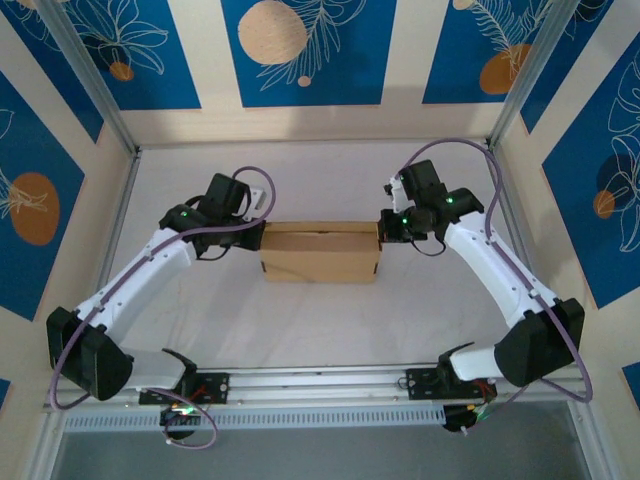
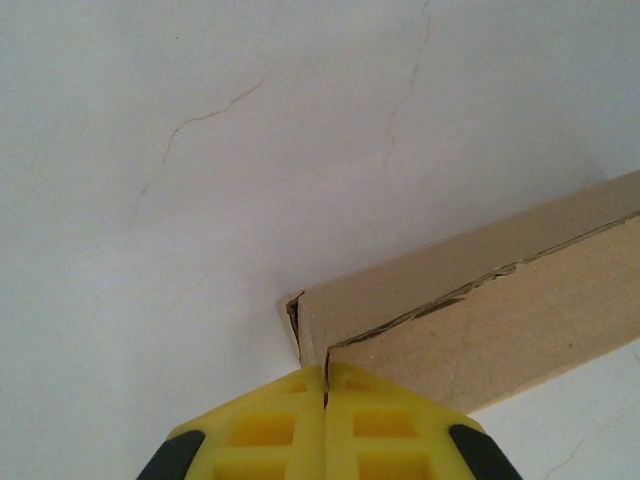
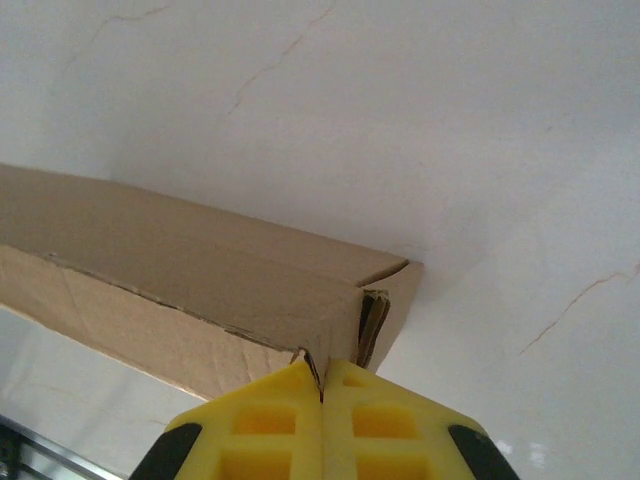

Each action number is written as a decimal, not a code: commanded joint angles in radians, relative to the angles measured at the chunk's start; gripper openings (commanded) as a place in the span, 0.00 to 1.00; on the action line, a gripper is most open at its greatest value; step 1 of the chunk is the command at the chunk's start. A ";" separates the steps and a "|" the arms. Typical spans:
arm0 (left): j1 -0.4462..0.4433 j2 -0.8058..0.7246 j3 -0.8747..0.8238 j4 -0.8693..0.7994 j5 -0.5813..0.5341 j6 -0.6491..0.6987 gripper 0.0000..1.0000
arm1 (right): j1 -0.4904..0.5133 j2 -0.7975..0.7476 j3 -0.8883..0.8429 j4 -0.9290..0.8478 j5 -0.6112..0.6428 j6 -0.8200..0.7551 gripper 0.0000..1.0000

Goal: Fold the paper box

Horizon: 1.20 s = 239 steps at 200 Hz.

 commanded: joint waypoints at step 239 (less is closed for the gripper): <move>0.003 -0.210 -0.350 0.380 0.053 -0.301 0.00 | 0.080 -0.201 -0.300 0.214 0.120 0.220 0.00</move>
